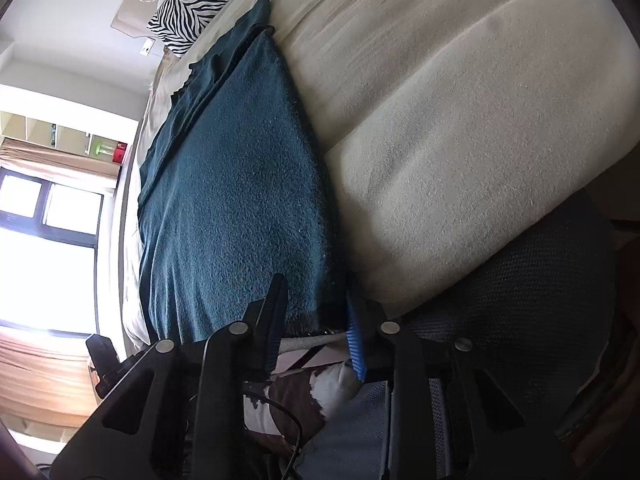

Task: Fold small clothes
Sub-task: 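Grasp the hem with both grippers and lift it toward the collar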

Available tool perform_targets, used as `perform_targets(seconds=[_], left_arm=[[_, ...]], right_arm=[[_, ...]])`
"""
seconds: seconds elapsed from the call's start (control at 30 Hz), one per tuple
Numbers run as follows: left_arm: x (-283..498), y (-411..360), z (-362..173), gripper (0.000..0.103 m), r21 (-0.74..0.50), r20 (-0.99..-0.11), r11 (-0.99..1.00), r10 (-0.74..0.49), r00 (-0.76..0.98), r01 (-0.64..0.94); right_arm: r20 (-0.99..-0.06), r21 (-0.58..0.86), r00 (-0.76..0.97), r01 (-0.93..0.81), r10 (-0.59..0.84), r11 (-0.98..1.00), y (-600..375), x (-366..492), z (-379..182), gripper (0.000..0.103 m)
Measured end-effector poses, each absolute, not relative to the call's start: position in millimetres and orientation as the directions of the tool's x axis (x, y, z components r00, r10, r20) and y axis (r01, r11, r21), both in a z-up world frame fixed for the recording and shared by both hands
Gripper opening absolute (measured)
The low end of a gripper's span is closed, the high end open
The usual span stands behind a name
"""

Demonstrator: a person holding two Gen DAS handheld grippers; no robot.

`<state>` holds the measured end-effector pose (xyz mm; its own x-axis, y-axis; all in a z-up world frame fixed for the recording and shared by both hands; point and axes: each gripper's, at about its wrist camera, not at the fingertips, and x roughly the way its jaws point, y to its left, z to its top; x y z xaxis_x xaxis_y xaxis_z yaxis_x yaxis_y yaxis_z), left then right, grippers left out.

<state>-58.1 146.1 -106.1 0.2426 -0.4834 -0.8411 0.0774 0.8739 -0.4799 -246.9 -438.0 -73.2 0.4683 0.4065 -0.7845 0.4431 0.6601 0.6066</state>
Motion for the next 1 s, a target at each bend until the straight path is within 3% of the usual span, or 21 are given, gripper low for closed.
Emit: perform_targets(seconds=[0.07, 0.13, 0.37, 0.7, 1.0], left_arm=[[-58.3, 146.0, -104.6, 0.008, -0.482, -0.839, 0.873, -0.485, 0.247, 0.077], [-58.4, 146.3, -102.0, 0.008, -0.489, -0.833, 0.869, -0.492, 0.251, 0.079], [-54.6, 162.5, -74.8, 0.007, -0.578, -0.752, 0.813, -0.564, 0.341, 0.071], [-44.9, 168.5, -34.0, 0.007, -0.688, -0.618, 0.720, -0.647, 0.448, 0.092], [12.1, 163.6, -6.6, 0.007, -0.778, -0.497, 0.622, -0.697, 0.517, 0.090]], right_arm=[[-0.795, 0.591, 0.457, 0.438, 0.398, 0.678, -435.4, -247.5, -74.4, 0.008], [-0.794, 0.589, 0.461, 0.427, 0.395, 0.686, -433.9, -248.4, -73.0, 0.007], [-0.746, 0.631, 0.530, 0.370, 0.403, 0.682, -432.2, -246.1, -50.4, 0.006], [-0.574, 0.769, 0.672, 0.245, 0.469, 0.591, -433.3, -213.6, -9.2, 0.006], [-0.496, 0.805, 0.754, 0.213, 0.430, 0.554, -459.3, -150.5, 14.5, 0.006]])
